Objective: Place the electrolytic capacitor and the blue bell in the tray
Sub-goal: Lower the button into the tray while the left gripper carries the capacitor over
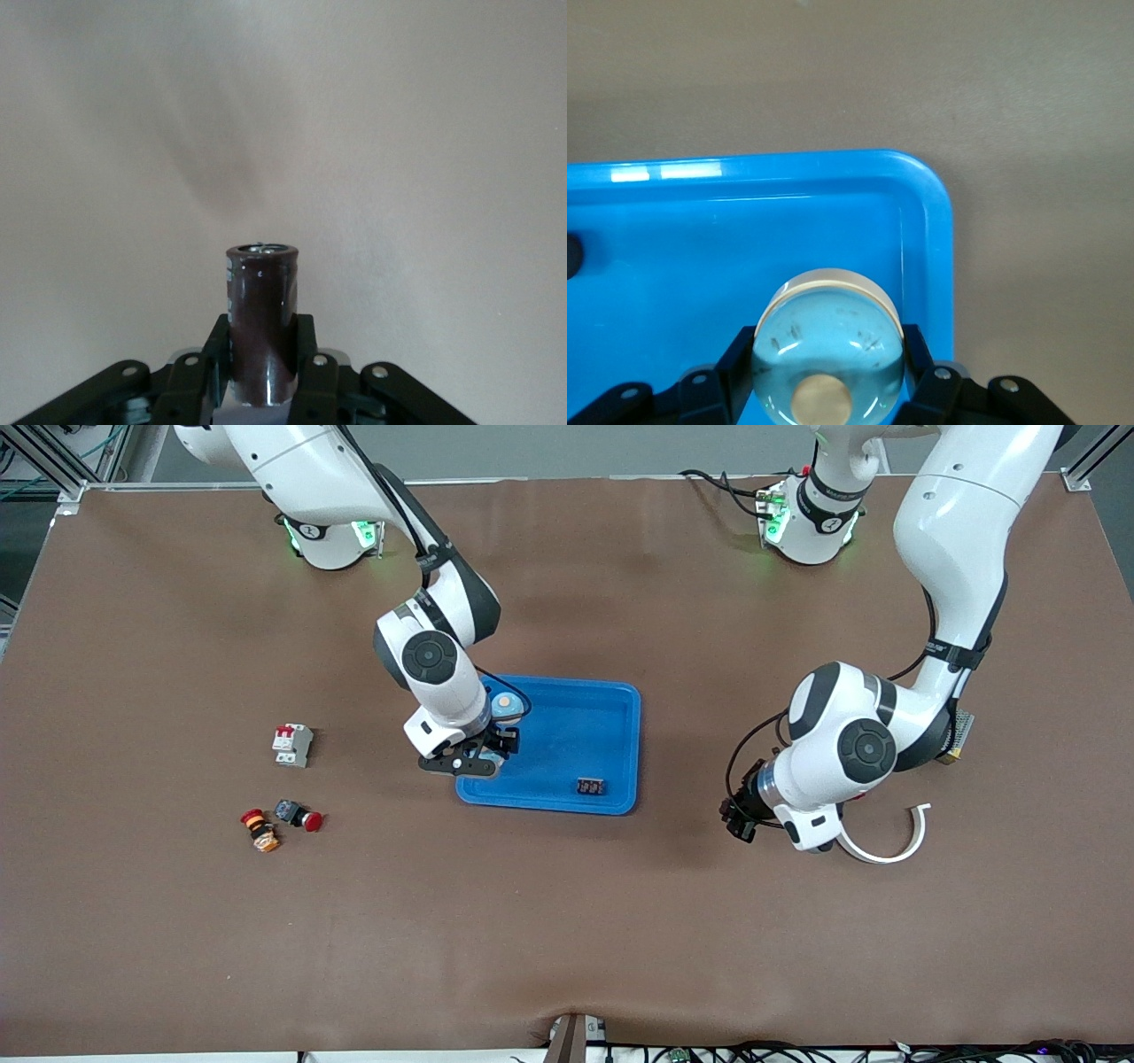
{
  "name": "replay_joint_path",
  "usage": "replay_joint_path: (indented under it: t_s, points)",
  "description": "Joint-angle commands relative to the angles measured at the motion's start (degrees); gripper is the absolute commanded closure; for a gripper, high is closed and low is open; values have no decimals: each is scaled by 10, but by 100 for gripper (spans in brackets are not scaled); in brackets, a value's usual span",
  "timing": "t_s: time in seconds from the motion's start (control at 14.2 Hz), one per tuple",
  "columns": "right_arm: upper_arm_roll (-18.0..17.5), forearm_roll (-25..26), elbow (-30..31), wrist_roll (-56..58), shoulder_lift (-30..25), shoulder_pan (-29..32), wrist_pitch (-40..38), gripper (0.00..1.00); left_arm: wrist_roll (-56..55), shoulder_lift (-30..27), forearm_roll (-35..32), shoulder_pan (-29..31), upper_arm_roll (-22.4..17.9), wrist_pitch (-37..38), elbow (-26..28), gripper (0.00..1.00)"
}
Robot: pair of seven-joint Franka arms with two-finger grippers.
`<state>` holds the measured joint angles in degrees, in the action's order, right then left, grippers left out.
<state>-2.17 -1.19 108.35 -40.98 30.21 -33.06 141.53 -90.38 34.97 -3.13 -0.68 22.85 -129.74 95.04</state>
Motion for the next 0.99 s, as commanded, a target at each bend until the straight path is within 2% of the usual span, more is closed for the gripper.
replay_joint_path:
  t_s: [0.0, 0.56, 0.92]
  points:
    - [7, -4, -16, -12, 29, -15, 24, 63, -67, -20, 3, -19, 1, 7, 8, 100]
    - [8, -4, -17, -24, 49, -26, 42, 63, -270, -23, -57, -97, 2, 5, 18, 100]
    - [8, -3, -17, -24, 56, -30, 45, 61, -373, -11, -98, -137, 1, -24, 37, 100]
